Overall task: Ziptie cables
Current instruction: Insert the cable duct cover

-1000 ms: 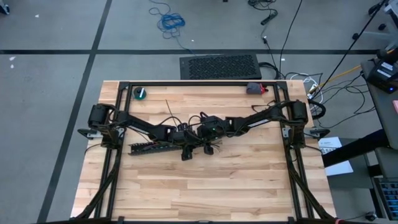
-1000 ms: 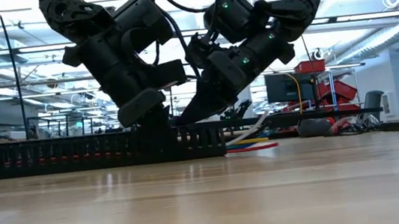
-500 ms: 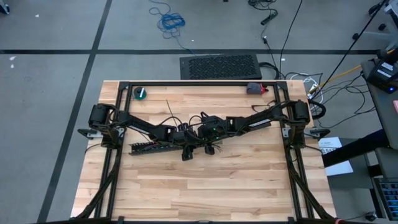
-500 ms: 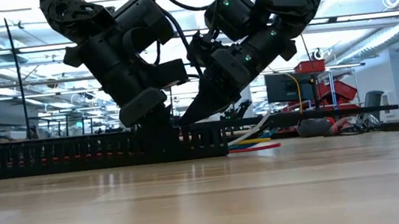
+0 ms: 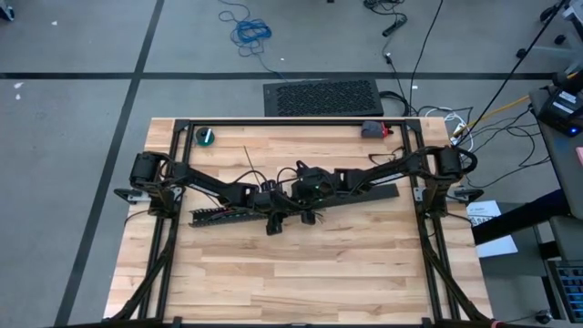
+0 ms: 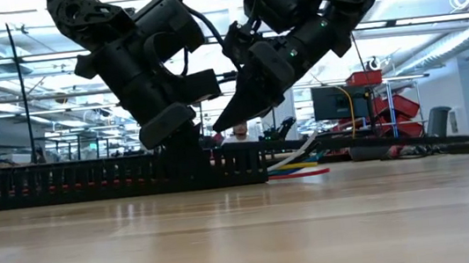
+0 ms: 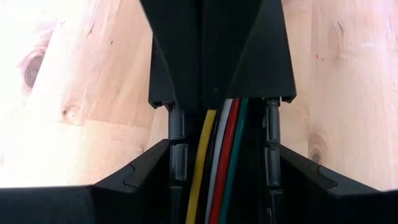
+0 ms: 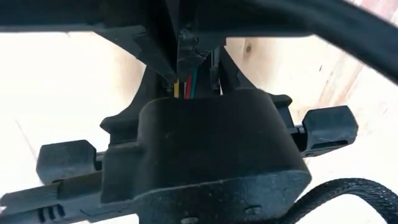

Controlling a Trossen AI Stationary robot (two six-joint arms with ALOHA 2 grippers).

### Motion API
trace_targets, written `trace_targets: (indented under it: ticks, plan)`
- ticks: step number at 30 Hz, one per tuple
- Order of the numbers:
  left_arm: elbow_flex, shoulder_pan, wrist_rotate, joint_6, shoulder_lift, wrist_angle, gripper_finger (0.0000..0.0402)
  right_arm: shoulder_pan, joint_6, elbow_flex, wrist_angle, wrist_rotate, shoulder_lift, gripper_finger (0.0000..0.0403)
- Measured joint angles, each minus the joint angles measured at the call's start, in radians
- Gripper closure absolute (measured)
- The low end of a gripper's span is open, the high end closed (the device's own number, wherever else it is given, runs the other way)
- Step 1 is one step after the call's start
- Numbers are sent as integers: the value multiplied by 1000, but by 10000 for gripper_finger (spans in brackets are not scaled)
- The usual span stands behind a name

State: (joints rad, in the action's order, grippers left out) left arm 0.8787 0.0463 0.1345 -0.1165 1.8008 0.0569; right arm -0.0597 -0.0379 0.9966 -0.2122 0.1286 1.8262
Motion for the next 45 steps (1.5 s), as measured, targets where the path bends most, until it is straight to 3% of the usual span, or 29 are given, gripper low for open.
trace_targets:
  ticks: [8, 12, 21, 28, 36, 42, 45]
  plan:
    - [0, 0, -1, 2, 0, 2, 177, 1, 0, 1, 34, -4, -41, 403]
    - [-1, -1, -22, 20, 0, 3, 177, 3, 52, 2, 110, -57, -97, 403]
    - [-1, -1, -40, 24, 0, 3, 177, 50, 91, 3, 418, -294, -256, 403]
    - [-1, 0, -31, 19, 1, 1, 177, 130, 245, -45, 652, -448, -287, 403]
    - [-2, 0, -21, 19, 2, -27, 177, 236, 407, -107, 684, -592, -287, 403]
    - [-2, 0, -22, -8, 2, -54, 177, 335, 458, -110, 702, -891, -287, 403]
    - [-3, 0, -22, -10, 2, -54, 177, 335, 460, -110, 762, -889, -299, 403]
